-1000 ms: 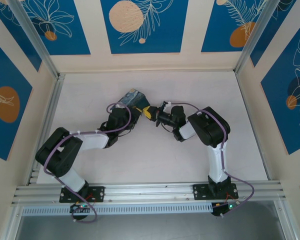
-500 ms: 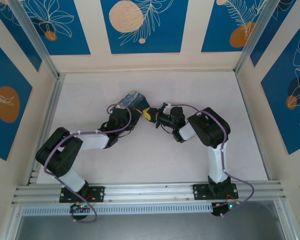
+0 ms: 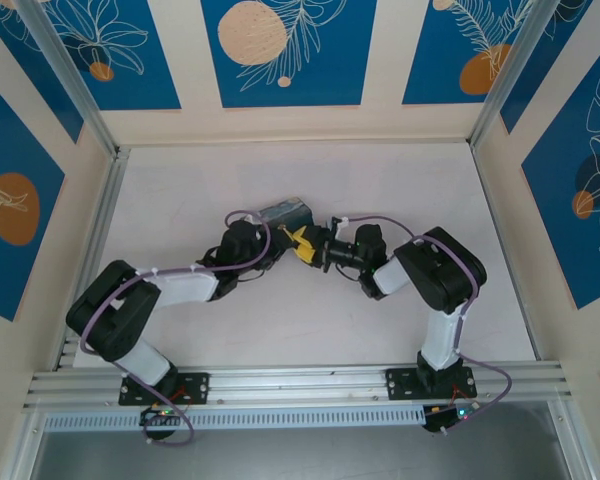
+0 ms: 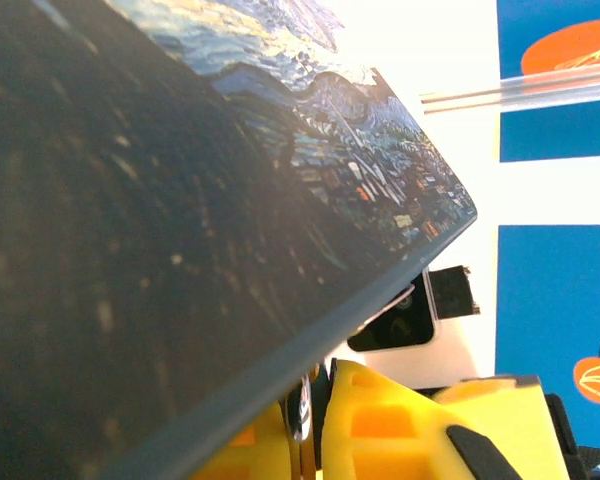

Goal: Unlock the padlock with the key

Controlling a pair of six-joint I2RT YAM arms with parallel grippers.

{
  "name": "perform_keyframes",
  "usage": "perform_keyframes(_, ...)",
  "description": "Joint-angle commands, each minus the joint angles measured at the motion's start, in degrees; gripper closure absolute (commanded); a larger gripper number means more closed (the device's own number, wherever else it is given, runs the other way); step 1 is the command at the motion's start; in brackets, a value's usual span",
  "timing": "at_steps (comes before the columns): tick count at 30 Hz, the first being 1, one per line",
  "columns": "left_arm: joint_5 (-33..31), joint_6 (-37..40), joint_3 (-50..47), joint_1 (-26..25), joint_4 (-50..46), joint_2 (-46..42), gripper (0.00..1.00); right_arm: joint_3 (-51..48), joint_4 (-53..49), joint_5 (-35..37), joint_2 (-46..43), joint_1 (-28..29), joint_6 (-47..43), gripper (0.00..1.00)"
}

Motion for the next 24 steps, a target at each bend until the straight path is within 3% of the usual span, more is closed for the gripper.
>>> perform_keyframes(1,1.03,5.97,-0.58,0.37,-2.28,-3.80,1.00,-2.36,-0.21,-3.00,-2.73,-0.36,-3.37,0.55)
perform_keyframes(8,2.21,9.55,-0.71,1.61,-4.91,-6.15,1.00,-5.61,-5.31,-3.52,-5.80,-0.88,-7.14,0.49)
perform_keyframes(18,8.02,12.43,-0.41,3.53,-3.00,-5.56,1.00,-4.00,-15.93,-2.49,-11.37,-2.79,-15.08,0.57)
perform_keyframes(24,9.85,12.79,0.10,3.70,-1.99,-4.94,1.00,-1.75,-16.18,-1.95,-10.33,-3.49,-14.68,0.57)
